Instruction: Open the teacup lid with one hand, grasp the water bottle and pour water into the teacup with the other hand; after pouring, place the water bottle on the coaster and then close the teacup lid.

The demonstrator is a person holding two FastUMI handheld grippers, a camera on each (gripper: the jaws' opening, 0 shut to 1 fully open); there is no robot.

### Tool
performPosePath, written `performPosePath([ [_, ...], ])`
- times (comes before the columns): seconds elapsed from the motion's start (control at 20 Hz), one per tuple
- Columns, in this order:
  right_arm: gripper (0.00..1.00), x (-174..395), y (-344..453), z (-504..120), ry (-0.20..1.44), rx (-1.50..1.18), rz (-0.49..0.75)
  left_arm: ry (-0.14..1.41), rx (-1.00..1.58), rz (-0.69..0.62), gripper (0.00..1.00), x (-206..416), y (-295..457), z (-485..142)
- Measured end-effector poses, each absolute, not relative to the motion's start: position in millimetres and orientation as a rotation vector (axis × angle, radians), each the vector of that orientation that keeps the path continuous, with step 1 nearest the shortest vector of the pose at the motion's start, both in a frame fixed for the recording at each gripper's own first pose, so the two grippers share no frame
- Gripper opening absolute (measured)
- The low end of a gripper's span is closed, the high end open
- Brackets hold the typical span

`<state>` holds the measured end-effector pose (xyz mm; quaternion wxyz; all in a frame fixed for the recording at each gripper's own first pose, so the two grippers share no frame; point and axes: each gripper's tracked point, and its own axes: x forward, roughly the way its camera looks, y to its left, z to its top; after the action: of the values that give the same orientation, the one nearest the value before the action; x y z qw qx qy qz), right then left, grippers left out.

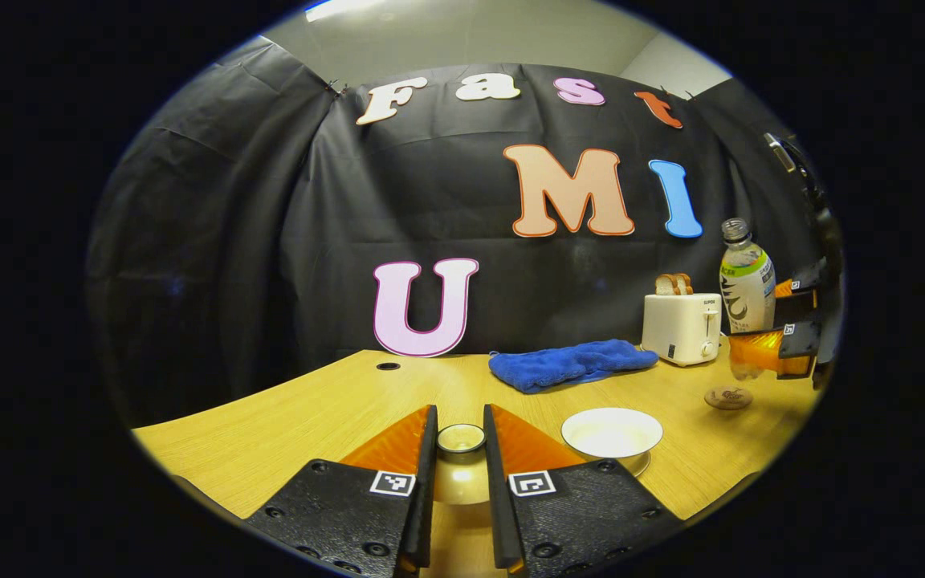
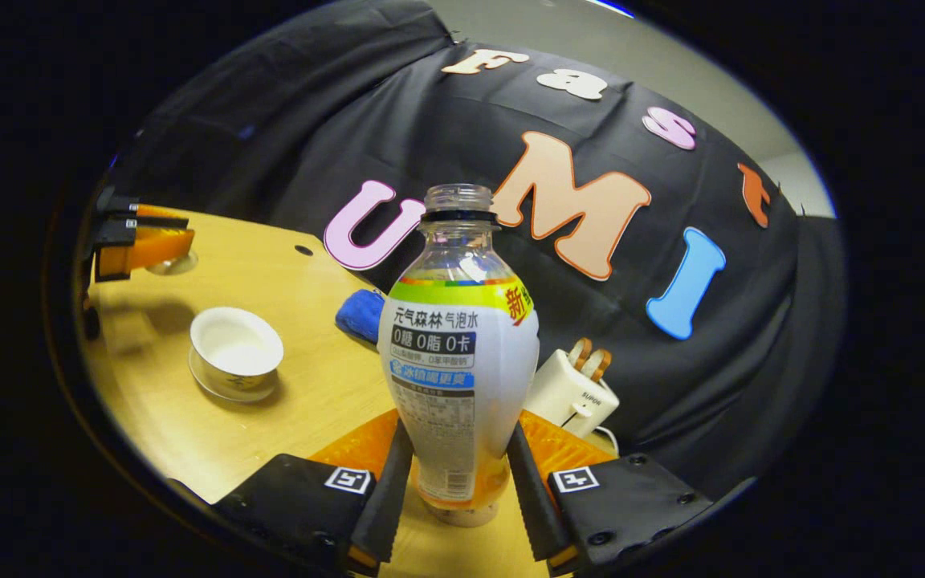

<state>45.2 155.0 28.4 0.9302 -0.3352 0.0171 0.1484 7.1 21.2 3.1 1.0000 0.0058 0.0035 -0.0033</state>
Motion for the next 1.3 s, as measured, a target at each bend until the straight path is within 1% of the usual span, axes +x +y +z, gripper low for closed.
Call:
performPosePath([
  [0.05, 0.67, 44, 154, 28, 0.036, -0.717, 0.301, 0.008, 0.012, -0.007, 0.28, 8, 22, 3],
  [0.1, 0.65, 47, 153, 29, 0.039, -0.745, 0.296, 0.008, 0.011, -0.007, 0.28, 8, 22, 3],
  [0.25, 0.67, 49, 151, 29, 0.039, -0.825, 0.278, 0.008, 0.011, -0.007, 0.28, 8, 22, 2],
  [0.4, 0.66, 59, 167, 21, 0.03, -0.911, 0.281, 0.009, 0.011, -0.007, 0.28, 8, 22, 3],
  [0.75, 0.66, 59, 185, 6, -0.053, -1.167, 0.267, 0.008, 0.009, -0.01, 0.28, 7, 21, 2],
  [1.0, 0.65, 56, 198, -11, -0.074, -1.323, 0.279, 0.01, 0.009, -0.011, 0.28, 7, 21, 3],
  [1.2, 0.65, 54, 201, -15, -0.097, -1.426, 0.26, 0.011, 0.008, -0.011, 0.28, 7, 21, 3],
  [1.3, 0.67, 56, 201, -17, -0.101, -1.458, 0.251, 0.011, 0.009, -0.011, 0.28, 7, 21, 3],
])
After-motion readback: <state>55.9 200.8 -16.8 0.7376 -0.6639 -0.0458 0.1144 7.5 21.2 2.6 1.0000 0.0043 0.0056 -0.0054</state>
